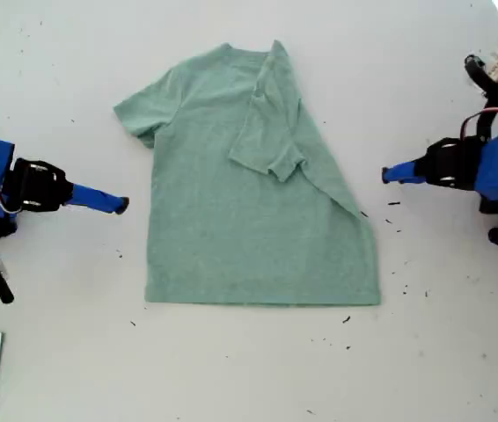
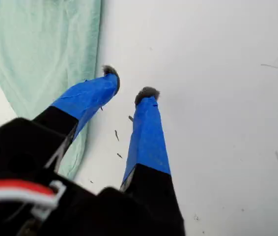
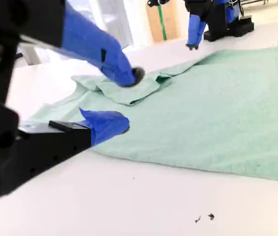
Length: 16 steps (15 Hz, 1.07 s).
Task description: Fold t shirt
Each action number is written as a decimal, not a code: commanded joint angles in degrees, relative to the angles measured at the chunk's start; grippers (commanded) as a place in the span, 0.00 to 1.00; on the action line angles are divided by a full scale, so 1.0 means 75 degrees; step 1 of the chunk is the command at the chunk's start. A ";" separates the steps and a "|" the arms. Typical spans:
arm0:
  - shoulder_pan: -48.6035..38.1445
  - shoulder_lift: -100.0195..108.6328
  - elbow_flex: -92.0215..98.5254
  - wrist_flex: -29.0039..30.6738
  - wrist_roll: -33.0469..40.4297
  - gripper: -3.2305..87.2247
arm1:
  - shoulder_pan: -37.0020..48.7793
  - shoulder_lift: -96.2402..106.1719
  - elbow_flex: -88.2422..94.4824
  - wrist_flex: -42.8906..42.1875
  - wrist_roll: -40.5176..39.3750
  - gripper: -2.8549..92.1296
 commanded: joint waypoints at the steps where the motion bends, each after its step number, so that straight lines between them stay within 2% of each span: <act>1: -0.0668 0.0047 0.0023 -0.0340 -0.1242 0.03 | -0.0059 0.0117 0.0492 0.0000 0.1031 0.15; 2: -0.0141 0.0047 -0.0023 -0.0516 -0.1242 0.03 | -0.0047 0.0117 0.0492 0.0000 0.1266 0.13; 3: 0.0375 0.0059 0.0000 -0.0469 -0.0387 0.03 | 0.0047 0.0117 0.0492 0.0000 0.2051 0.12; 4: -0.0129 0.0059 -0.0070 -0.0316 -0.0234 0.03 | 0.0070 0.0117 0.0492 0.0012 0.1840 0.11; 5: -0.0258 0.0059 -0.0375 -0.0316 -0.0234 0.03 | 0.0105 0.0117 0.0492 0.0012 0.1453 0.05; 6: -0.0387 -0.0082 -0.0645 -0.0340 -0.0434 0.03 | 0.0164 0.0117 0.0492 0.0012 0.0797 0.05; 8: -0.0527 -0.2238 -0.1723 -0.0727 -0.0598 0.03 | -0.0023 0.0117 0.0492 0.0012 0.0410 0.05; 9: -0.0691 -0.3809 -0.2871 -0.0445 -0.0609 0.03 | -0.0012 0.0117 0.0492 0.0012 0.0352 0.05; 11: -0.1477 -0.6047 -0.5602 0.0996 -0.0293 0.03 | 0.0035 0.0117 0.0492 0.0012 0.0258 0.05; 13: -0.2789 -0.8016 -0.8344 0.3035 0.0211 0.03 | 0.0035 0.0117 0.0492 0.0000 0.0211 0.05; 14: -0.3352 -0.8777 -0.9492 0.3703 0.0633 0.03 | 0.0023 0.0117 0.0492 0.0000 0.0176 0.05; 16: -0.4137 -0.9738 -1.1227 0.4230 0.1523 0.03 | 0.0035 0.0117 0.0492 -0.0012 0.0105 0.05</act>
